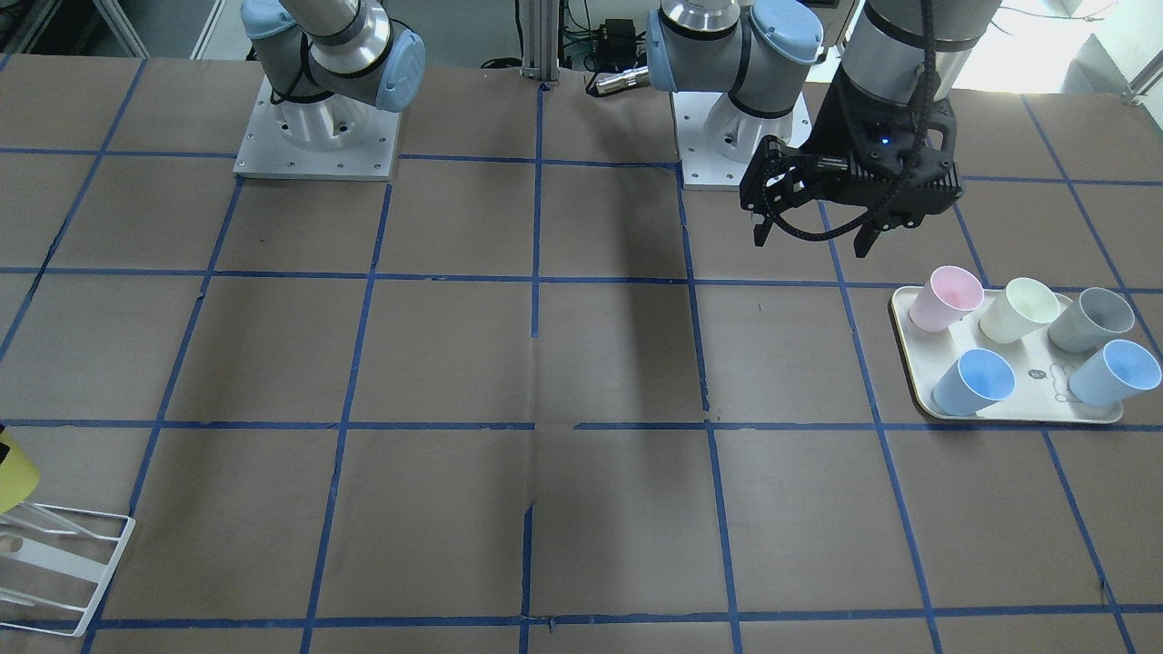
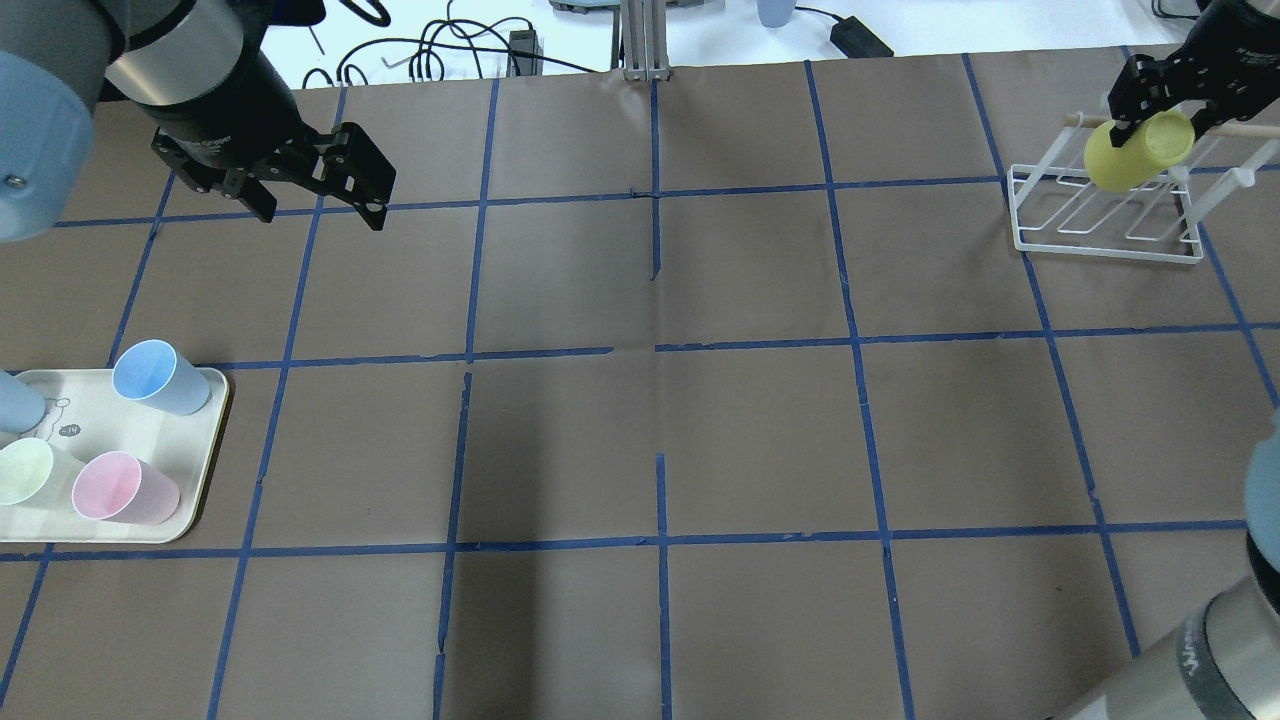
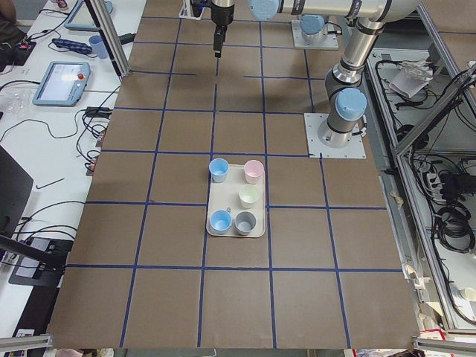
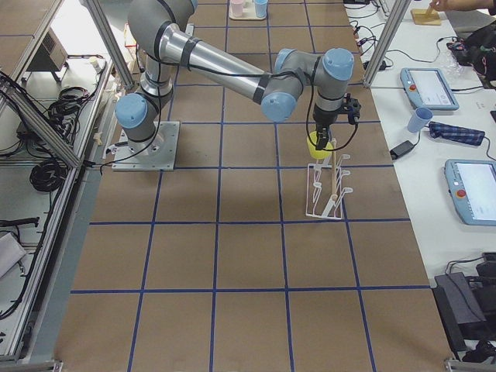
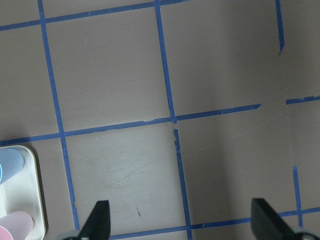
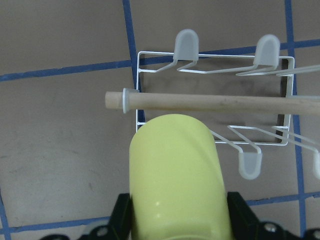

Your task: Transfer IKEA cup to right arm and place on rack

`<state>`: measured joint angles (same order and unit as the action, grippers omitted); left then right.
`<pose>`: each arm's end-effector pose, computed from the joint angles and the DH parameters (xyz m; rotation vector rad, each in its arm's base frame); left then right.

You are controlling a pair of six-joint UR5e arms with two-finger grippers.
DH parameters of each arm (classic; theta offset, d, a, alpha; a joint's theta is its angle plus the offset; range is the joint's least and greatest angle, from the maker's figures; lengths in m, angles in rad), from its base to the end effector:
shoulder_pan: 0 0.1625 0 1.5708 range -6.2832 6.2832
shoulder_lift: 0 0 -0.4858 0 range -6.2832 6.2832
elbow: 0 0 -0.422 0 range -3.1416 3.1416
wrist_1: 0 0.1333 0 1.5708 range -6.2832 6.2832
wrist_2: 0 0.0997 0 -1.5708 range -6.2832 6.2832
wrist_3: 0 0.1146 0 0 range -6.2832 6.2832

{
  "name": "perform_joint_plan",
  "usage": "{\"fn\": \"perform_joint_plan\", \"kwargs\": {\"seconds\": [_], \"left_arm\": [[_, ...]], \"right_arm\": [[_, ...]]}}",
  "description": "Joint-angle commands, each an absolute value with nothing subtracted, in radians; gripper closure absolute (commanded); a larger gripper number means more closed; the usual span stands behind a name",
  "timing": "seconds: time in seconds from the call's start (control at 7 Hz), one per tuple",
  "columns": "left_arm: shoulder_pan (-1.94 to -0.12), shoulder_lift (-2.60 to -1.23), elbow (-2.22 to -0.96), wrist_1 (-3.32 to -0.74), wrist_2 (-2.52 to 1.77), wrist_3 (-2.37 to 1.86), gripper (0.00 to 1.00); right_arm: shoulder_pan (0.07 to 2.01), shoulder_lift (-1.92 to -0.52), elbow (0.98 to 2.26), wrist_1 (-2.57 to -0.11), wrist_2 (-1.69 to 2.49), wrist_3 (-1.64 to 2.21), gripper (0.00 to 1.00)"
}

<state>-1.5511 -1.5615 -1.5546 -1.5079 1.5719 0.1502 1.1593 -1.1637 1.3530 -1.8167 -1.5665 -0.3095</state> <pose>-0.1228 -0.5293 0.5537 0.2040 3.1233 -0.1378 -0.1625 -0.7068 0.4204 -0.1591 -3.1204 0.0851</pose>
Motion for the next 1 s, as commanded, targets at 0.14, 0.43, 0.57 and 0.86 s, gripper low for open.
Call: {"fn": "perform_joint_plan", "kwargs": {"seconds": [0.14, 0.43, 0.57, 0.86], "left_arm": [[-1.549, -1.562, -1.552, -1.506, 1.572, 0.150, 0.00], [-1.549, -1.562, -1.552, -1.508, 1.574, 0.150, 0.00], [-1.549, -1.562, -1.552, -1.508, 1.574, 0.150, 0.00], [-1.549, -1.562, -1.552, -1.506, 1.575, 0.150, 0.00]], "right_arm": [[1.160, -1.154, 1.353, -1.770, -1.572, -0.310, 0.84], [1.158, -1.138, 1.353, -1.775, -1.574, -0.311, 0.83], [1.158, -1.134, 1.353, -1.781, -1.574, -0.316, 0.82], [1.158, -1.112, 1.353, -1.786, -1.572, -0.319, 0.69]]}}
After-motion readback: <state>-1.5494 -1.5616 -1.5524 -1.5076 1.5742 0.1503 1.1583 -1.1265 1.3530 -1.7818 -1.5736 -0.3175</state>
